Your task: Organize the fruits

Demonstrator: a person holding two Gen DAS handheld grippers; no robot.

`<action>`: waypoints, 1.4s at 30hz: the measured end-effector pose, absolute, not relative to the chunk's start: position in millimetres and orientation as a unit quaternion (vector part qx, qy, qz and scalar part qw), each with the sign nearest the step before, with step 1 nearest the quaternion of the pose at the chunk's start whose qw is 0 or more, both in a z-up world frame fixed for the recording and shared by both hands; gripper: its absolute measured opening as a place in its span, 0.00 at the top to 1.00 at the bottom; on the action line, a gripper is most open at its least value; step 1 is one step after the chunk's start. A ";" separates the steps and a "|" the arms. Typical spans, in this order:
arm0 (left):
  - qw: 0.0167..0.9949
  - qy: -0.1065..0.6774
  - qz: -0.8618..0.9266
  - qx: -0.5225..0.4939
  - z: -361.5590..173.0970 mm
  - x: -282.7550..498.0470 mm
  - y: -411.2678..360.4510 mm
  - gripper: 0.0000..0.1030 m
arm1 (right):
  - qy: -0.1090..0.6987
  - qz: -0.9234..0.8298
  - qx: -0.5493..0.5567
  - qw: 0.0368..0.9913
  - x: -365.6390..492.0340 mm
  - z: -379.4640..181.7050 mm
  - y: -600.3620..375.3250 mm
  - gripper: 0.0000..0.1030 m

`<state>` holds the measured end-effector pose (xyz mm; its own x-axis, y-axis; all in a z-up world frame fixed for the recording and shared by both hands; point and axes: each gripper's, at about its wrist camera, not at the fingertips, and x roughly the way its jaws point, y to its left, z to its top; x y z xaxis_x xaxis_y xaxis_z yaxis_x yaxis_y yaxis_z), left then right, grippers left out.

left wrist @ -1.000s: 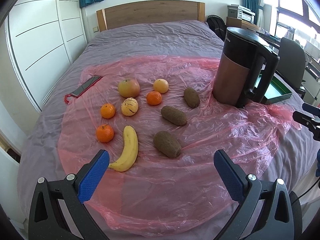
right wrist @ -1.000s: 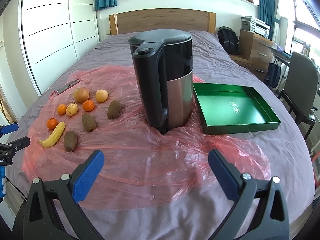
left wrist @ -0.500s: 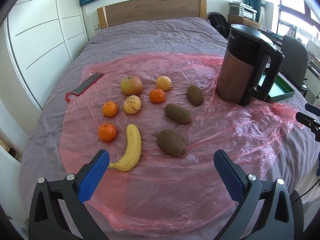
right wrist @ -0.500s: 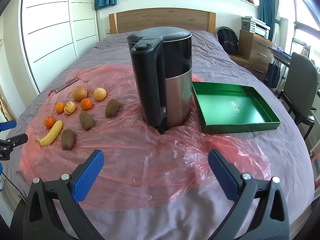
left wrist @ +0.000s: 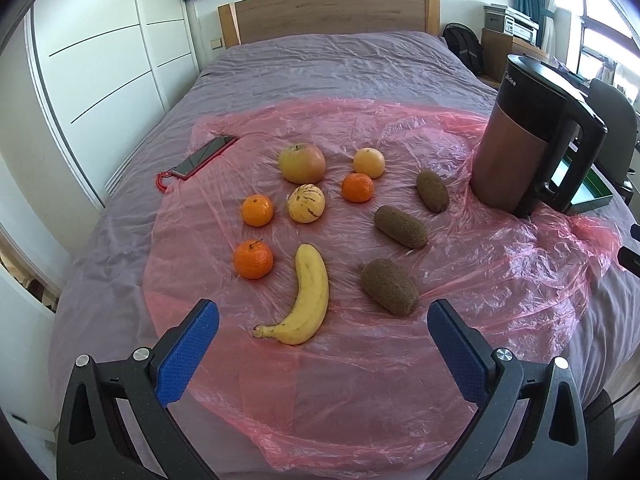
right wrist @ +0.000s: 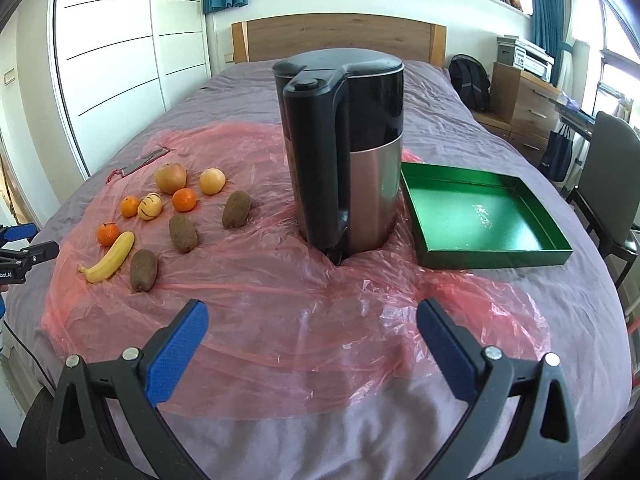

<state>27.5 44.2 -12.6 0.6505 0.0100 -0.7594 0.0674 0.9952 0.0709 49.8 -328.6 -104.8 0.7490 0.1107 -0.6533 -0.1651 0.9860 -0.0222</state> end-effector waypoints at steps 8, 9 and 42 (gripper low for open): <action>0.901 0.433 -0.002 0.034 -28.1 33.4 57.9 0.01 | 0.352 0.118 -0.059 0.927 55.0 -109.0 -307.1 0.00; 0.900 0.435 0.000 0.034 -30.7 34.9 58.9 0.01 | 0.352 0.126 -0.060 0.925 56.5 -109.9 -302.7 0.00; 0.862 0.506 -0.009 0.037 -116.8 112.4 67.6 0.25 | 0.407 0.288 -0.129 0.857 197.0 -167.6 -145.7 0.00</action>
